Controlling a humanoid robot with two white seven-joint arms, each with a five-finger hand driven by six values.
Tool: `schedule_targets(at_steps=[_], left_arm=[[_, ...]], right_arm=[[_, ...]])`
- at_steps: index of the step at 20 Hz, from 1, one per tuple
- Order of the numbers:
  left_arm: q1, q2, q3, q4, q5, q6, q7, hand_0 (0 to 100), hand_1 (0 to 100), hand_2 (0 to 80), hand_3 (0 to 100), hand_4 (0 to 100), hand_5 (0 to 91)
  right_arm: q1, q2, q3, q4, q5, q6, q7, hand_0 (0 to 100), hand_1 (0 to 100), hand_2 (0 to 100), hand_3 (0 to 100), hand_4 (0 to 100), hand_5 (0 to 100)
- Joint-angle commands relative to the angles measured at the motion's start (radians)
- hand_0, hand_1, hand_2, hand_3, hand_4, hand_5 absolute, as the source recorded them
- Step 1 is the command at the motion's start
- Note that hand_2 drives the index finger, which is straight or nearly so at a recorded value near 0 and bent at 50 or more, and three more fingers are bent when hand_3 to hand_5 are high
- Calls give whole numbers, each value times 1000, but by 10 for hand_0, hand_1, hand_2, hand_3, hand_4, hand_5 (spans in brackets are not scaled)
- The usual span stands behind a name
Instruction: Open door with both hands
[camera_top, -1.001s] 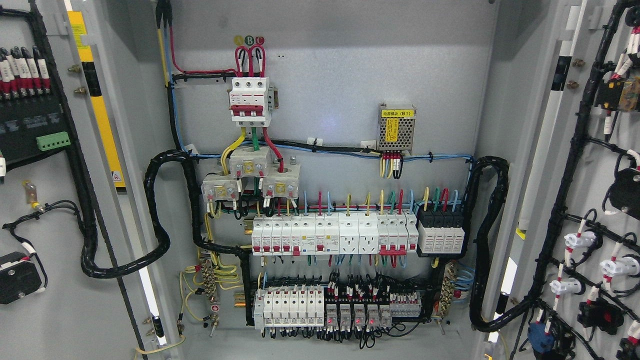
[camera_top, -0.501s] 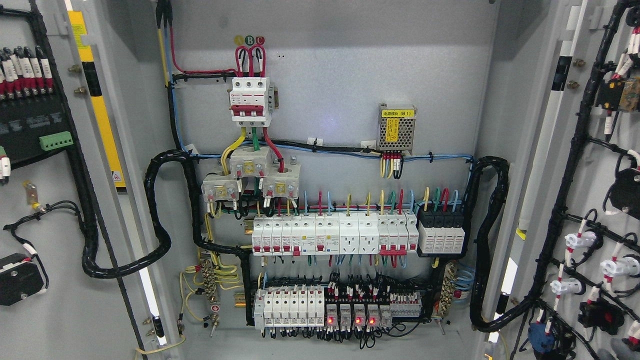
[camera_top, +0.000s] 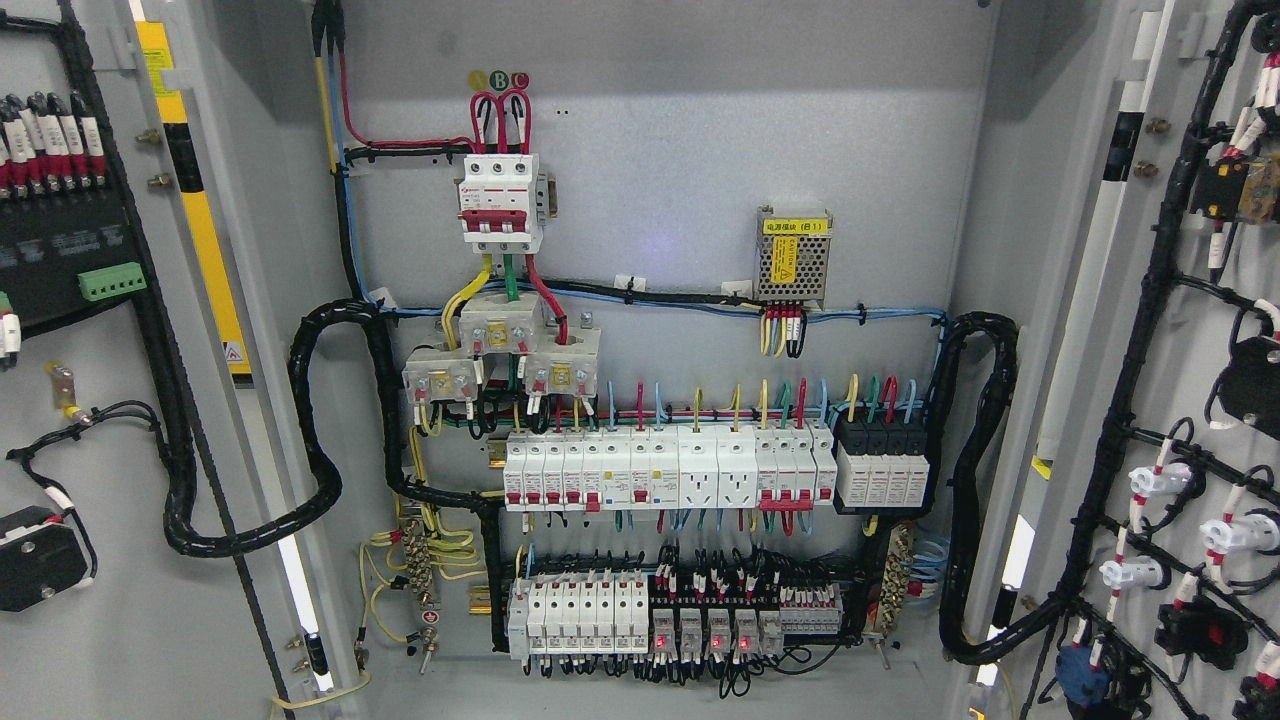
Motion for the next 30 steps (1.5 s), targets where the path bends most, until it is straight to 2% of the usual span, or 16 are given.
schedule_targets(at_steps=[1,4,7,10,13,15,16,17,19,21,24,25,27,30], left_arm=[[-7,-205,-179,278,-201,-18,4,120,556,0,0,0,0],[-68,-223,-188,598,-234,-58,4,120,556,0,0,0,0],[-177,-240,-182,985,-228,-90,2,120,556,0,0,0,0],[-270,-265,-179,1283,-223,-92,2,120,556,0,0,0,0],[-269,-265,-185,1331,-237,-81,1,120,556,0,0,0,0],[-261,-259,-187,1352,-238,-81,1,120,556,0,0,0,0],[-255,-256,-190,1374,-240,-80,1,120,556,0,0,0,0],[-254,-251,-205,1412,-257,-77,1,120,556,0,0,0,0],[-255,-239,-271,1493,-330,-61,14,120,556,0,0,0,0],[-254,-236,-282,1540,-347,-41,86,120,556,0,0,0,0],[-254,-228,-282,1561,-346,-12,302,120,556,0,0,0,0],[-254,-226,-282,1561,-346,-9,348,120,556,0,0,0,0],[-254,-222,-282,1563,-347,3,405,120,556,0,0,0,0],[-254,-217,-282,1563,-349,106,410,120,556,0,0,0,0]], right_arm=[[-12,129,144,487,113,-4,-3,0,500,40,0,0,0],[-50,215,139,709,121,-1,-5,0,500,40,0,0,0],[-114,273,130,979,193,-1,-3,0,500,40,0,0,0],[-164,307,131,1197,204,-3,-5,0,500,40,0,0,0],[-237,342,131,1400,206,-6,-5,0,500,40,0,0,0],[-292,353,131,1515,206,0,-5,0,500,40,0,0,0],[-326,371,130,1573,206,6,-6,0,500,40,0,0,0],[-351,384,131,1615,204,20,-8,0,500,40,0,0,0],[-383,387,130,1681,204,83,-12,0,500,40,0,0,0],[-388,385,130,1684,204,182,-18,0,500,40,0,0,0],[-388,382,130,1693,204,303,-22,0,500,40,0,0,0],[-388,378,131,1695,204,355,-34,0,500,40,0,0,0],[-388,376,131,1695,204,455,-66,0,500,40,0,0,0],[-386,376,131,1703,202,532,-86,0,500,40,0,0,0]])
